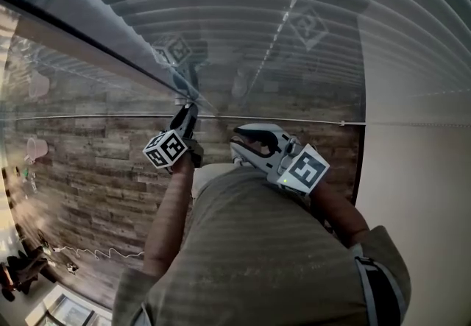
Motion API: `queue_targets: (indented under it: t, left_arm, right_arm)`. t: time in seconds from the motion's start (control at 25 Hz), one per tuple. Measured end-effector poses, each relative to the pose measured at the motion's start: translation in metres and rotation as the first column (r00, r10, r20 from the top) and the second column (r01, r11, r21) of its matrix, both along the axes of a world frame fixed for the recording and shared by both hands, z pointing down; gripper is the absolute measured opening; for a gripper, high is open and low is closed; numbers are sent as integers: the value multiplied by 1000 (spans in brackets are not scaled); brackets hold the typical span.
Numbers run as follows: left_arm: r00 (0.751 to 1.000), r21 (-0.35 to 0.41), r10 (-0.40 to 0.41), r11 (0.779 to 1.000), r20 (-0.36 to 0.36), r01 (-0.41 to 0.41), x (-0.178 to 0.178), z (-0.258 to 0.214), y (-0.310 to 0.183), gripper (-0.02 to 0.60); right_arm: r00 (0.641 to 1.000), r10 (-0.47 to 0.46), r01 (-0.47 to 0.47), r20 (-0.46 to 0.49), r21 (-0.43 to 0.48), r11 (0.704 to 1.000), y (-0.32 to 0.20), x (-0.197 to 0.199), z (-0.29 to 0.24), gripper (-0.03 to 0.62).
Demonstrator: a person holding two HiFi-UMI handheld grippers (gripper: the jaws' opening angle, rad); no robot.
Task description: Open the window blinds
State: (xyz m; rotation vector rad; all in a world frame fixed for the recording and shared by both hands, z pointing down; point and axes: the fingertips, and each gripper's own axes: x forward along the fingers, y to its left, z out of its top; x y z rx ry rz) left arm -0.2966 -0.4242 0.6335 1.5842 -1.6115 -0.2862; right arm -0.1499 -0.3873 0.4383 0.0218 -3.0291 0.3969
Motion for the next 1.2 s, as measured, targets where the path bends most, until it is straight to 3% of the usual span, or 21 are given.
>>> queue_targets:
  t: [0.08,0.16,0.24,0.28,0.32,0.36,0.4,0.44,0.48,0.56,0.64,0.68,0.72,0.76,0.8,0.92,1.04,1.12,1.2]
  left_arm:
    - [991,33,-9,999,-136,13,-1,-1,-1,133]
    - [964,62,-27,997,-265,45,0,-2,-2,133]
    - [943,83,-41,994,-331,72,1,-2,-2,135]
    - [956,83,-35,995,-293,62,1,-1,-2,133]
    - [982,67,-15,997,-189,28,2,1,-2,135]
    - [999,30,24,999,-30,-23,3,4,-1,168]
    - [986,-23,78,997,149,-75,4,7,2,209]
    - [940,-74,130,991,315,-112,5,9,4,230]
    - [876,-114,169,985,452,-131,5,8,7,230]
    - [743,-149,198,980,640,-133,3,1,11,230]
    - [643,-156,202,979,739,-127,4,-6,13,220]
    - [612,-162,207,978,764,-129,7,-5,13,180]
    - [602,-163,208,978,771,-129,11,-3,13,137]
    - [617,-157,201,980,761,-125,12,-1,13,135]
    - [655,-145,186,983,732,-117,12,1,13,133]
    - [819,-93,122,992,561,-84,4,-2,13,132]
    - [957,-26,50,999,286,-44,0,-1,16,132]
    - [998,28,-1,1000,63,0,-1,0,16,132]
    - [986,83,-47,995,-163,61,0,-2,13,132]
  right_arm:
    - [1000,-7,7,-9,6,1000,0,1,4,80]
    - [1000,-15,16,-20,5,1000,0,1,6,80]
    - [1000,-27,27,-12,-10,1000,4,2,7,80]
    - [999,-32,32,-9,-12,999,6,3,8,80]
    - [999,-36,36,-16,-8,999,7,4,9,80]
    - [999,-38,38,-28,-2,999,7,5,11,80]
    - [999,-38,38,-36,1,999,8,6,13,80]
    - [999,-37,37,-39,1,999,8,6,14,80]
    - [999,-35,35,-34,-1,999,9,5,13,80]
    - [999,-32,31,-10,-11,999,12,5,10,80]
    - [999,-30,30,-13,-14,999,15,7,12,80]
    - [999,-28,27,-29,-13,1000,16,10,16,80]
    - [999,-23,22,-41,-14,1000,17,13,20,80]
    - [999,-18,17,-39,-17,1000,17,15,23,80]
    - [1000,-12,12,-26,-20,1000,16,15,23,80]
    - [1000,-11,11,-11,-22,1000,16,11,17,80]
    - [1000,-10,10,-1,-20,1000,19,11,12,80]
    - [1000,-9,9,-6,-12,1000,18,14,14,80]
    - [1000,-9,9,-9,-10,1000,16,17,14,80]
